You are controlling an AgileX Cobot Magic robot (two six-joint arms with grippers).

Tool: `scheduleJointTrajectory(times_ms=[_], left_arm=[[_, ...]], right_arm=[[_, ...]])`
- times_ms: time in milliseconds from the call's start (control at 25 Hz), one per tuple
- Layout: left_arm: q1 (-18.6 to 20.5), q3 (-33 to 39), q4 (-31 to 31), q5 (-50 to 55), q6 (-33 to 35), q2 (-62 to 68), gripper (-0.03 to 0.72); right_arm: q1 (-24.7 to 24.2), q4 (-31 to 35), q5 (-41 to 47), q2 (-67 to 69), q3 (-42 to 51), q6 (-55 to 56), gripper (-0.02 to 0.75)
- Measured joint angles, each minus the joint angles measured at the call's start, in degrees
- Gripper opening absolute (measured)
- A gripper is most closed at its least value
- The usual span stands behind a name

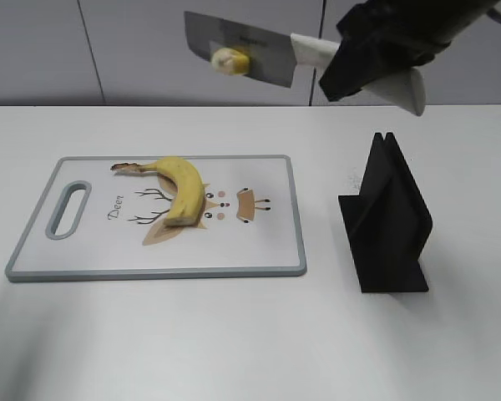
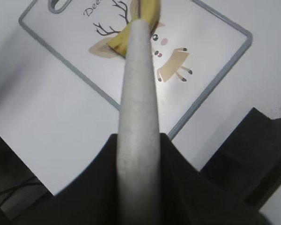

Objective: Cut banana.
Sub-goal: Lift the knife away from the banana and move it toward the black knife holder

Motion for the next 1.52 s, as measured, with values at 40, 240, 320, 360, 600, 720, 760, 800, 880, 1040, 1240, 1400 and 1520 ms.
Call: scheduleJointTrajectory(times_ms=[40, 240, 320, 360, 600, 720, 760, 800, 880, 1040, 1240, 1400, 1520], left_arm=[[0.0, 1.1, 0.0, 0.1, -0.1, -1.7, 0.591], [0.0, 6.7, -0.2, 1.3, -0.1, -10.4, 0.591], [0.0, 8.7, -0.2, 3.1, -0.1, -14.2, 0.591], [0.0, 9.6, -0.2, 4.3, -0.1, -15.7, 0.591], [0.0, 14.0, -0.3, 10.1, -0.2, -27.0, 0.591], [0.0, 15.6, -0.8, 11.9, -0.4, -32.7, 0.591], [0.0, 16.1, -1.1, 12.2, -0.5, -34.8, 0.591], [0.0, 16.7, -1.6, 12.5, -0.6, -36.5, 0.590], [0.0, 17.8, -2.7, 13.1, -0.7, -40.1, 0.590], [0.0, 20.1, -5.4, 14.2, -0.7, -45.9, 0.589], [0.0, 23.9, -7.0, 14.0, -0.8, -52.7, 0.590], [0.0, 26.7, -7.3, 11.5, -0.8, -58.3, 0.584], [0.0, 27.4, -7.3, 10.1, -0.8, -61.4, 0.573]], right_arm=[[0.0, -0.4, -0.1, -1.4, 0.7, 1.5, 0.173], [0.0, -1.2, -3.3, -7.8, 8.5, 5.8, 0.173], [0.0, -1.4, -5.9, -9.9, 12.2, 7.5, 0.173], [0.0, -1.6, -7.2, -11.1, 14.1, 8.2, 0.173], [0.0, -5.4, -10.7, -17.2, 20.6, 15.2, 0.173], [0.0, -8.7, -11.2, -20.3, 23.0, 19.4, 0.173], [0.0, -10.0, -11.4, -21.3, 23.6, 20.4, 0.173], [0.0, -10.9, -11.6, -22.3, 24.2, 21.8, 0.173], [0.0, -13.1, -12.1, -24.0, 25.3, 23.9, 0.173], [0.0, -16.3, -12.7, -26.6, 28.1, 27.3, 0.173], [0.0, -19.6, -13.4, -29.0, 30.8, 31.5, 0.173], [0.0, -21.4, -14.6, -29.6, 32.0, 33.9, 0.173], [0.0, -21.5, -16.0, -29.6, 33.3, 35.2, 0.173]])
